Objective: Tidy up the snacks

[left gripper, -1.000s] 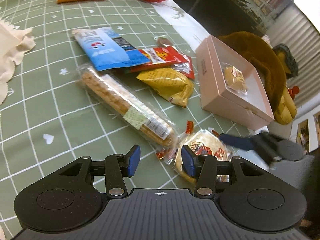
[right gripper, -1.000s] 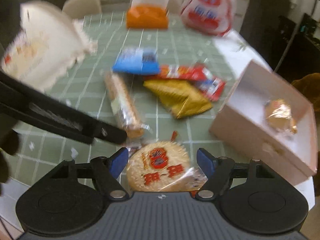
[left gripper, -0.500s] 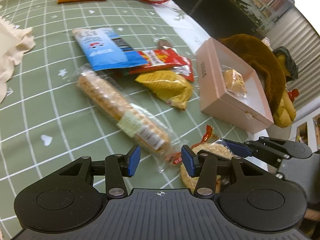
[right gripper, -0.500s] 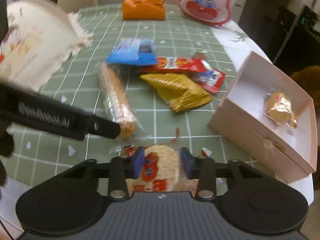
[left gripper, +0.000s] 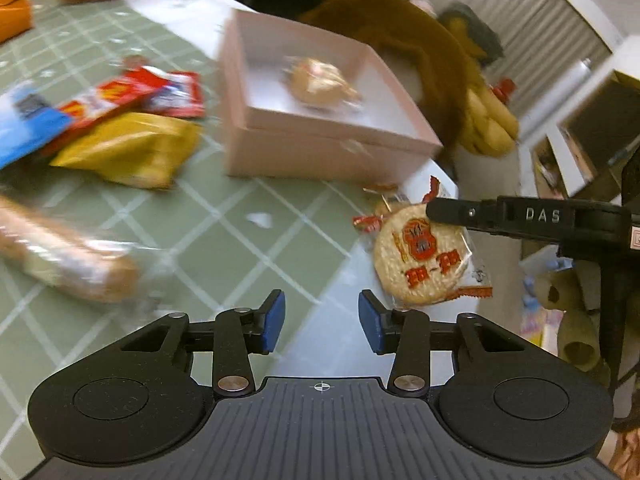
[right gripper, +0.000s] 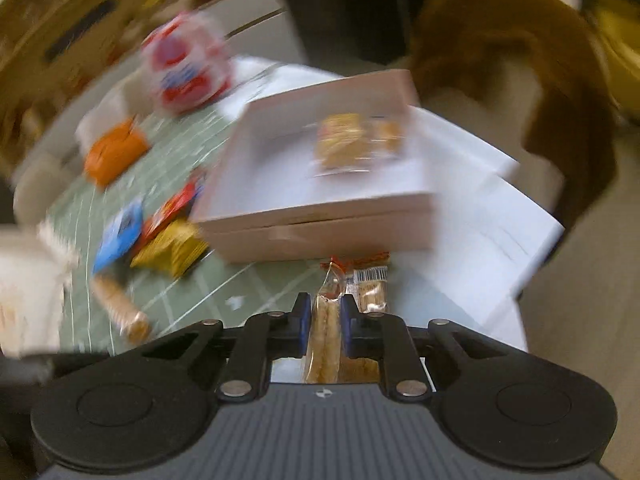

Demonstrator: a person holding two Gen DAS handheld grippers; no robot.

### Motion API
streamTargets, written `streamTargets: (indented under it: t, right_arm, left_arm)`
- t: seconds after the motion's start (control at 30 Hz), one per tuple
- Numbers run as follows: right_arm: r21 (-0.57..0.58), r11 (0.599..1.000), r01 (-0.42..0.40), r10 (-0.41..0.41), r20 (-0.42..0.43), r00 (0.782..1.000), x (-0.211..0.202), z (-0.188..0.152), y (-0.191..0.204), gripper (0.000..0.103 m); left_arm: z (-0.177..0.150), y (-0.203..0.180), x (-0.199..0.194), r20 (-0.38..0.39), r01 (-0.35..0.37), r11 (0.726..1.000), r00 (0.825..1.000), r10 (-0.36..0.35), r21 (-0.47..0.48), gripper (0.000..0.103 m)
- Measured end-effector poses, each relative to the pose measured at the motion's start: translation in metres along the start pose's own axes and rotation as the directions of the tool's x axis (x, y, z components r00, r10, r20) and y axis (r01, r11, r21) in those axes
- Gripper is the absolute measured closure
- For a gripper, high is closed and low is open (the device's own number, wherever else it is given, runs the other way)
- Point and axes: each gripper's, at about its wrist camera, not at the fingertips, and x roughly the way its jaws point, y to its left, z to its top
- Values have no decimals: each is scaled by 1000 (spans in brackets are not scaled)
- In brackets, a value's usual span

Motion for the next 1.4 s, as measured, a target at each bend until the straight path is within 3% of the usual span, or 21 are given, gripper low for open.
streamTargets:
  t: [0.13,0.23,0.4,0.5,0.63,0.7,0.77,0.83,0.93,1.03,1.1,1.13,1.17,1.23,1.3,1.4]
  right_arm:
    - [180,981,-69,63,36,997,-9,-7,-39,88]
    - [249,961,-118,103,75,992,-16,-5,-58,88]
    - [234,969,-84,87,0,996,0,0,-67,87]
    - [264,958,-113,131,-53,990,19,-7,-56,87]
    - [143,977,-156,170,-95,981,26,-10,-17,81]
    - [55,992,-110,114,-67,991,18,-6,-4,66]
    - [-14,1000,-14,14,3,1000,7,-1,1,46]
    - [-62,991,115,-112,50,992,6,1,-2,45]
    - [-70,966,248,-247,25,969,19,1,-14,45]
    - [-76,965,251,-252,-9,968,33,-4,-17,49]
    - [-81,973,214,-217,-34,976,34,-5,-11,71]
    - [-90,974,210,-214,-31,976,32,-5,-6,74]
    - [-103,973,208,-211,-18,977,29,-5,1,85]
    - [-131,976,174,-176,-9,984,23,-3,16,92]
    - [-143,980,140,-142,-9,990,20,-2,26,93]
    - [-169,973,155,-155,16,988,16,-5,32,93]
  left_arm:
    - [3,-13,13,-22,11,1000,1000,-11,11,57]
    - [3,-13,17,-30,4,1000,1000,-3,15,57]
    - [1,-2,18,-43,-23,999,999,22,-32,57]
    - [-1,5,17,-42,-40,997,998,38,-58,57]
    - [-2,10,14,-41,-54,996,998,51,-73,57]
    - [-3,13,12,-40,-58,995,998,55,-81,57]
    - [-3,15,11,-38,-61,994,998,58,-89,57]
    - [-4,16,9,-36,-60,994,998,56,-95,57]
    - [-5,18,7,-30,-55,993,998,53,-100,57]
    - [-7,22,2,-25,-58,993,998,56,-107,57]
    - [-9,26,-4,-19,-63,992,998,61,-112,57]
    - [-10,29,-7,-15,-66,991,998,64,-117,57]
    - [-11,33,-10,-11,-70,990,998,69,-125,57]
    - [-13,40,-17,-3,-80,987,997,80,-140,57]
    - [-15,47,-23,5,-90,983,996,92,-160,57]
    - [-18,55,-31,17,-94,980,995,98,-177,57]
